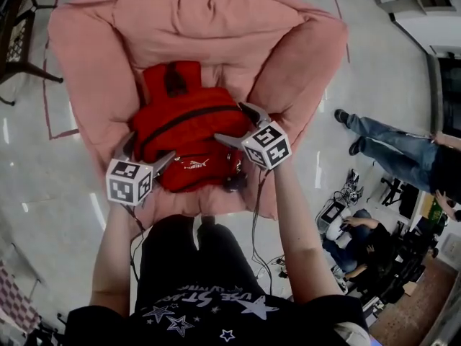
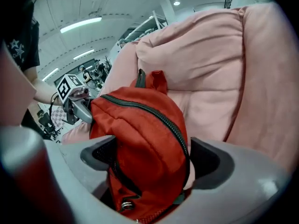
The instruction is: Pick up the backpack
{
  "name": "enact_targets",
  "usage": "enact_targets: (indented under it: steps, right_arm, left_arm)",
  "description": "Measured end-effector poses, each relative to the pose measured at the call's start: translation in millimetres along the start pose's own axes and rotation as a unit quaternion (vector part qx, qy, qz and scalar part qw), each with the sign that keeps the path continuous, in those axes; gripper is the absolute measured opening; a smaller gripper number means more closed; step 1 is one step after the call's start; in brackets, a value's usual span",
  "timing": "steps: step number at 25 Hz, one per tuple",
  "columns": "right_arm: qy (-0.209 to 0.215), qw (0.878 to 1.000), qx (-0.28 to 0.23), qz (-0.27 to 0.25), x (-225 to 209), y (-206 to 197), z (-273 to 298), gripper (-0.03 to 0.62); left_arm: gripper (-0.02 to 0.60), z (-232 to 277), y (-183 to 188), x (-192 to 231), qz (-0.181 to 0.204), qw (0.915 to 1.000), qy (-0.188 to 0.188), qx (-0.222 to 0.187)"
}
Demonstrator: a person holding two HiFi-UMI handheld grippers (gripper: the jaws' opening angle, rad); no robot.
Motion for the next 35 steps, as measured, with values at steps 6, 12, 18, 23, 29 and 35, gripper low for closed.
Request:
enact_targets:
  steps: [6, 12, 18, 23, 29, 35]
  right_arm:
    - [0.03, 0.998, -0.011, 0.045, -14, -3, 17, 0.489]
    - [0.075, 0.993, -0.027, 0.092, -13, -5, 28, 0.442]
    - [0.059, 0.996, -0.035, 0.062, 5, -2, 28, 0.077]
    - [0.051, 0.996, -0.05, 0.044, 22, 3, 11, 0.013]
    - [0.034, 0.994, -0.102, 0.023, 45, 8, -20, 0.006]
    - [0.03, 0.991, -0.127, 0.021, 73, 13, -50, 0.005]
  left_arm:
    - [0.5, 20, -1, 9, -0.023, 0.9993, -0.021, 0.022]
    - [0.283, 30, 3, 8, -0.024, 0.9958, -0.057, 0.067]
    - [0.054, 25, -3, -7, -0.025, 0.9946, -0.086, 0.053]
    - [0.049, 8, -1, -17, -0.018, 0.9973, -0.068, 0.019]
    - [0.048, -13, 2, -31, -0.036, 0.9961, -0.081, -0.004]
    - [0.048, -49, 4, -54, -0.023, 0.9964, -0.08, -0.014]
Point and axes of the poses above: the fingertips, and each gripper's own axes: z forward along the fingers, x to its left, y out of its top, the point moved 9 cm from there along -z, backward along the fingers, and after that the axes turned 7 degrees about y, right-handed, at the moved point
